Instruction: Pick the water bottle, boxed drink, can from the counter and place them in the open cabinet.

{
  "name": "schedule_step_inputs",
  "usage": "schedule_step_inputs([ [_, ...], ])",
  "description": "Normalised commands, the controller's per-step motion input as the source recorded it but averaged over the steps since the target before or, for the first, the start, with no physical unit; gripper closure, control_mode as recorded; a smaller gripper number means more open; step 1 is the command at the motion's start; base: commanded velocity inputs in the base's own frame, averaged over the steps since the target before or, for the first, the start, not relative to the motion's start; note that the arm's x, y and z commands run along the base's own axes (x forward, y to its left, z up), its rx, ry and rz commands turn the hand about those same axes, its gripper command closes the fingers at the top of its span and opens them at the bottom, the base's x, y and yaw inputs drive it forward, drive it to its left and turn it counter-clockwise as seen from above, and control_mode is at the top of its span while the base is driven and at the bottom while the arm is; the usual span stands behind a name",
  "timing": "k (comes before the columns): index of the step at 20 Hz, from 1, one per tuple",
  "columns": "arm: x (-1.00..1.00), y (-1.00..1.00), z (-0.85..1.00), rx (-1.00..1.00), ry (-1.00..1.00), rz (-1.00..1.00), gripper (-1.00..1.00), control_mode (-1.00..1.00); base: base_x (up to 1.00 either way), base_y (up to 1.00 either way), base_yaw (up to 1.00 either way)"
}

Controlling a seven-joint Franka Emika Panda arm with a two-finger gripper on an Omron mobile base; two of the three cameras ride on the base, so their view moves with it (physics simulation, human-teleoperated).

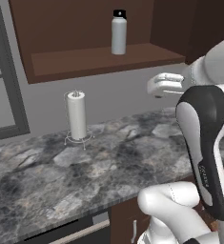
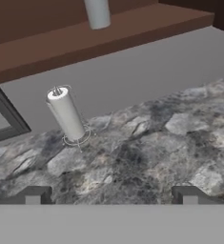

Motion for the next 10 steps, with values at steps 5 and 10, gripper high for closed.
schedule_step_inputs([
  [5, -0.38, -0.12, -0.7, -0.02, 0.18, -0.03, -1.0, -1.0, 0.0, 0.0, 0.0],
  [10, 0.0, -0.18, -0.6, -0.1, 0.22, -0.01, -1.0, -1.0, 0.0, 0.0, 0.0],
])
